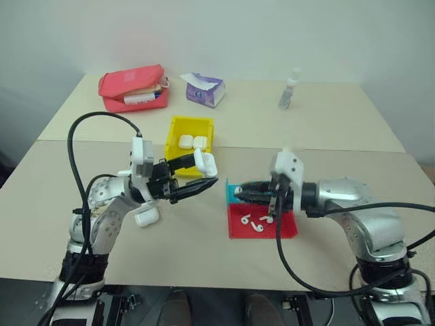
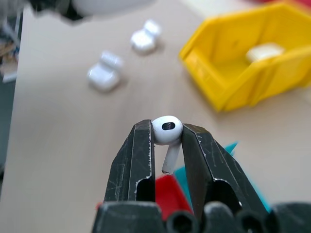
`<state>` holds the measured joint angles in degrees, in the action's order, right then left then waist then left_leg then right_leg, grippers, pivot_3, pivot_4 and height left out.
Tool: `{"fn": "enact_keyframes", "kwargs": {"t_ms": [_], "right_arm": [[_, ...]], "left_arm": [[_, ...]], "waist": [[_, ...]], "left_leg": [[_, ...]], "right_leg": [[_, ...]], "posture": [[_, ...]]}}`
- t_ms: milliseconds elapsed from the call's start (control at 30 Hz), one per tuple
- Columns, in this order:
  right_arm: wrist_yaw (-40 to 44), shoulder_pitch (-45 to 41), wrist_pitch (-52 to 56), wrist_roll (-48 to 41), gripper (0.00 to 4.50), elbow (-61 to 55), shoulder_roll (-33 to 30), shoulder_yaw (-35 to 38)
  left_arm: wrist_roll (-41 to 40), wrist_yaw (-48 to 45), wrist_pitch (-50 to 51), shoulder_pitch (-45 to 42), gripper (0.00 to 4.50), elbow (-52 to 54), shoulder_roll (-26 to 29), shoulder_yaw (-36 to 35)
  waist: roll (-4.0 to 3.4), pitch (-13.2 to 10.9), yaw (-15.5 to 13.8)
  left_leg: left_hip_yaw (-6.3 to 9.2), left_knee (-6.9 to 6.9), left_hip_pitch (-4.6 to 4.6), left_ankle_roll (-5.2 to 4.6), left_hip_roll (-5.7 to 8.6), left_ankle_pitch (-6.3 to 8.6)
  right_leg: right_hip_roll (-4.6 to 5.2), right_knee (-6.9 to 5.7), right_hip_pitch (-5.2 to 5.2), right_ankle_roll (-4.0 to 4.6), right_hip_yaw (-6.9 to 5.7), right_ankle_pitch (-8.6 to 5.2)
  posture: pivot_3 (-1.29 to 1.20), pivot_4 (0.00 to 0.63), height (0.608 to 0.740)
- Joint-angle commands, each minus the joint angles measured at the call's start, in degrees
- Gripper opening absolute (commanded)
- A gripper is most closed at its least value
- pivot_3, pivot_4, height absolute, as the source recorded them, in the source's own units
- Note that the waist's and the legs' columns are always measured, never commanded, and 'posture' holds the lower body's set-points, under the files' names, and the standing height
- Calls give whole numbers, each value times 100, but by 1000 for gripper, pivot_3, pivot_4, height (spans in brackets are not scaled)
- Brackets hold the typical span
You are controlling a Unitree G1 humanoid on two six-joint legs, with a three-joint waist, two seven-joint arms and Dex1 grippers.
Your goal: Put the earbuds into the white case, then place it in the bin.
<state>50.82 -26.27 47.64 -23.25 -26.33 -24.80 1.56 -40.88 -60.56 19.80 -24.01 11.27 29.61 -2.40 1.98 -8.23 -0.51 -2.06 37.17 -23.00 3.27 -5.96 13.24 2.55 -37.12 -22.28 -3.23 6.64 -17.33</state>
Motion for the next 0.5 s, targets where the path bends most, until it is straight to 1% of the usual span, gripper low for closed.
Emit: {"fn": "enact_keyframes", "kwargs": {"t_ms": [33, 133, 200, 300, 400, 500], "right_arm": [[-397, -276, -475, -442, 638, 203, 485, 448], [-592, -456, -632, -584, 638, 337, 725, 487], [-629, -520, -725, -743, 638, 337, 777, 553], [-685, -488, -834, -935, 638, 311, 729, 672], [-884, -464, -837, -1093, 638, 200, 758, 706], [-888, -336, -830, -1420, 638, -50, 641, 872]], "left_arm": [[-62, 169, 99, -273, 2802, 180, -196, 84], [-14, 215, 161, -359, 2802, 258, -312, 193], [3, 96, 268, -426, 2802, 338, -251, 310], [-108, -162, 346, -539, 2802, 310, -290, 424], [10, -393, 213, -705, 2802, 77, -376, 515], [67, -552, 175, -855, 2802, -81, -490, 636]], "waist": [[0, 0, 4], [-1, 0, 11], [-1, 0, 16], [-2, -1, 16], [-2, -1, 9], [-3, -1, 9]], "left_leg": [[0, 0, 1, 0, 0, 0], [0, 2, 1, 1, 0, 0], [0, -3, 1, 0, 0, 0], [0, -8, -1, 1, 0, 0], [0, -5, -2, 1, 0, -1], [1, -6, 0, 2, 0, -1]], "right_leg": [[0, -1, 0, 0, 0, 0], [0, -5, 0, 0, 0, 0], [0, -3, -1, 0, 0, 0], [0, -1, -3, 0, -1, 0], [1, -3, -2, 0, -2, 0], [0, -4, -2, 0, -2, 0]], "posture": [[0, 150, 740], [0, 150, 740], [0, 150, 740], [0, 150, 740], [0, 150, 740], [0, 150, 740]]}}
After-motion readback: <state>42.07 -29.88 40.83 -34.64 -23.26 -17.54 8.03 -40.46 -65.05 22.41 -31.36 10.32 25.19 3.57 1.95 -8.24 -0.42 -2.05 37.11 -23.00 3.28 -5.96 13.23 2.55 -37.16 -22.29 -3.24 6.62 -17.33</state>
